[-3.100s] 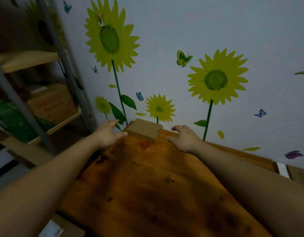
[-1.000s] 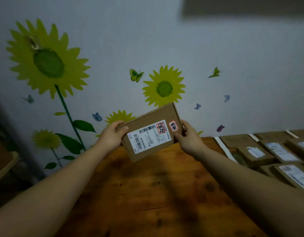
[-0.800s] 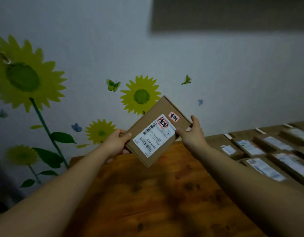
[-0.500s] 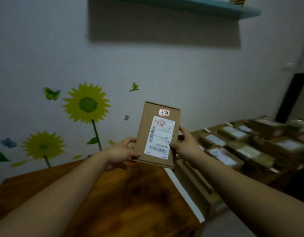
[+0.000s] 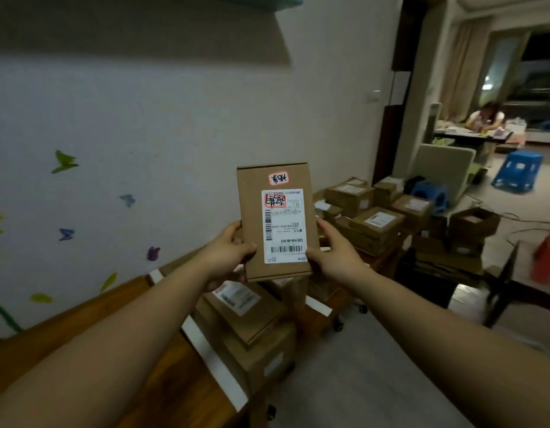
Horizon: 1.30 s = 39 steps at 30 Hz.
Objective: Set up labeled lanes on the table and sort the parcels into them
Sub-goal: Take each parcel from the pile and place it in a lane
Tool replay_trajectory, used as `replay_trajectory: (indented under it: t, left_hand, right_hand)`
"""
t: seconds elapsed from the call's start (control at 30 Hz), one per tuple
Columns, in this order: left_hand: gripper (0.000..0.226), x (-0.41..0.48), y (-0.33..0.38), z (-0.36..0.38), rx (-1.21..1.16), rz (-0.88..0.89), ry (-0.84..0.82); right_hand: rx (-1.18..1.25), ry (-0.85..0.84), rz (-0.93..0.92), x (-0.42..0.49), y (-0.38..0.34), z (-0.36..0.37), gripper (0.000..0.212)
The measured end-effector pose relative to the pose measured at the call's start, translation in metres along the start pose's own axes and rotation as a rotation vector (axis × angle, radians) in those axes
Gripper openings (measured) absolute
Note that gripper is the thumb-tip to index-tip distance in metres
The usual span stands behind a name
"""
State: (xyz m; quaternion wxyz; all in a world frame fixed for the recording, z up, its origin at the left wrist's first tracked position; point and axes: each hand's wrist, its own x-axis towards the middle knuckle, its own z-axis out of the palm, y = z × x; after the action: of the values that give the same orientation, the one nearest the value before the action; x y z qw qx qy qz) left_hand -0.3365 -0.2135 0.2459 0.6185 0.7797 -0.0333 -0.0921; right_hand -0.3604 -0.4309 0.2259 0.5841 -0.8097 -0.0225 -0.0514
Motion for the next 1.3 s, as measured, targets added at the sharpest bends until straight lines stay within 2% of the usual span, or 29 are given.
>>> replay_trajectory:
  t: [0.13,0.3,0.4,0.53,0.63,0.7,0.77,0.87,1.0,1.1,1.2,1.3]
  left_hand:
    - [0.066,0.052,0.000,0.031,-0.021,0.003,-0.089]
    - [0.066,0.127,0.005,0.061,-0.013,0.029,-0.117]
    - [0.052,0.175,0.013,0.074,0.055,0.016,-0.178]
    - [0.033,0.235,0.027,0.088,0.161,0.002,-0.247]
    - [0.022,0.265,0.031,0.105,0.185,-0.031,-0.259]
    - [0.015,0.277,0.031,0.120,0.197,-0.086,-0.264]
    - [0.030,0.289,0.029,0.137,0.148,-0.174,-0.293]
    - [0.048,0.307,0.028,0.172,0.020,-0.222,-0.203]
    - [0.050,0.335,0.023,0.239,-0.026,-0.200,0.070]
    - [0.053,0.353,0.019,0.295,-0.100,-0.217,0.155]
    - [0.060,0.367,0.020,0.342,-0.156,-0.212,0.226]
    - [0.055,0.376,0.017,0.371,-0.098,-0.244,0.259]
  right_hand:
    - [-0.029,0.062,0.052,0.028,0.026,-0.033,0.070]
    - [-0.013,0.089,0.053,0.088,0.050,-0.066,0.072]
    - [0.050,0.105,0.056,0.127,0.057,-0.086,0.080]
    - [0.181,0.345,0.099,0.172,0.062,-0.129,0.094]
    - [0.115,0.405,0.193,0.196,0.077,-0.156,0.061]
    - [0.105,0.429,0.231,0.209,0.094,-0.170,0.047]
    - [0.141,0.451,0.252,0.220,0.109,-0.188,0.042]
    - [0.087,0.396,0.293,0.235,0.135,-0.222,0.045]
    - [-0.097,0.199,0.271,0.248,0.178,-0.278,0.067]
    - [-0.179,0.054,0.250,0.256,0.209,-0.327,0.081]
    - [-0.176,-0.031,0.172,0.266,0.228,-0.369,0.076]
    - [-0.252,-0.057,0.159,0.283,0.245,-0.394,0.073]
